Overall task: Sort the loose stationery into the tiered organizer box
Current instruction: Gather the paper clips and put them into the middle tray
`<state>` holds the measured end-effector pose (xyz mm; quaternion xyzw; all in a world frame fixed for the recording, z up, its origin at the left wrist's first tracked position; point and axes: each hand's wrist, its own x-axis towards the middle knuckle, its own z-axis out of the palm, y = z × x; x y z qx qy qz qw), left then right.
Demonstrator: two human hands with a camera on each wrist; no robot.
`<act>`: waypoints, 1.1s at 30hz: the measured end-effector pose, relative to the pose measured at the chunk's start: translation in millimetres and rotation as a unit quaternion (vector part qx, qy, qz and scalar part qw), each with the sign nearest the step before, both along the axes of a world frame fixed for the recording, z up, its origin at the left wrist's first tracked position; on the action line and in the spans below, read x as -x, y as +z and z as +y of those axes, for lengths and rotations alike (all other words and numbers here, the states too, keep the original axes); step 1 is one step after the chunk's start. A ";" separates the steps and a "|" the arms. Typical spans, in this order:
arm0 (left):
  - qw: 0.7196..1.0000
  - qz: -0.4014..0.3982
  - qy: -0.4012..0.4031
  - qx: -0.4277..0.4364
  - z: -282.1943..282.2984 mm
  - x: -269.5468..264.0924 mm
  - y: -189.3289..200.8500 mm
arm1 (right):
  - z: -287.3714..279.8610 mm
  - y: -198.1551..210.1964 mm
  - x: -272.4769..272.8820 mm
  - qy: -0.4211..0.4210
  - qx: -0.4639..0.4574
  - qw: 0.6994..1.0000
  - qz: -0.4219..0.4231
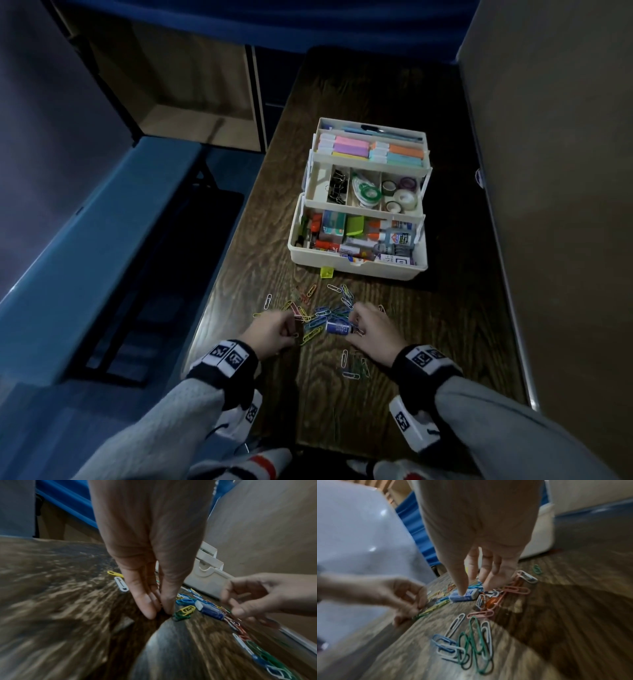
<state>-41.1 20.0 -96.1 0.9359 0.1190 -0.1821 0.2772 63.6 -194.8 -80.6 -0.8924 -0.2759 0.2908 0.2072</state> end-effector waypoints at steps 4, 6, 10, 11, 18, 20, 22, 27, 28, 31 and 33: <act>1.000 -0.010 -0.017 -0.001 -5.3 -11.1 3.3 | 17.7 -2.6 1.8 0.074 0.049 0.994 -0.060; 0.999 -0.038 0.019 -0.023 -1.9 -8.4 4.2 | 20.6 -4.9 2.4 0.094 0.060 0.990 -0.085; 0.978 -0.055 0.177 -0.093 11.3 7.5 2.0 | 17.4 -7.7 2.5 0.137 0.035 0.983 -0.114; 0.974 -0.037 0.207 -0.087 14.4 11.0 0.6 | 14.4 -7.1 0.5 0.119 0.020 0.987 -0.108; 0.979 0.025 0.204 -0.011 -0.8 -9.1 -5.1 | -50.9 -5.1 -41.7 -0.211 0.030 0.972 -0.097; 0.983 0.016 0.180 -0.015 -12.0 -25.9 -4.4 | -67.8 -6.2 -50.4 -0.241 0.057 0.963 -0.103; 0.987 0.012 0.158 -0.020 -22.2 -40.6 -4.1 | -74.3 -6.9 -52.8 -0.254 0.088 0.959 -0.095; 0.996 0.006 0.089 -0.026 -41.6 -54.7 -7.3 | -40.8 -8.0 -45.2 -0.126 0.064 0.978 -0.155; 0.997 0.000 0.076 -0.022 -43.7 -55.1 -7.6 | -26.8 -9.2 -43.1 -0.087 0.037 0.986 -0.140; 0.999 -0.017 0.046 0.005 -45.3 -53.3 -6.2 | 11.5 -11.3 -40.5 -0.018 0.034 0.994 -0.100; 0.997 -0.051 0.052 0.014 -41.3 -48.6 -4.9 | 24.6 -13.2 -37.7 -0.004 0.070 0.992 -0.109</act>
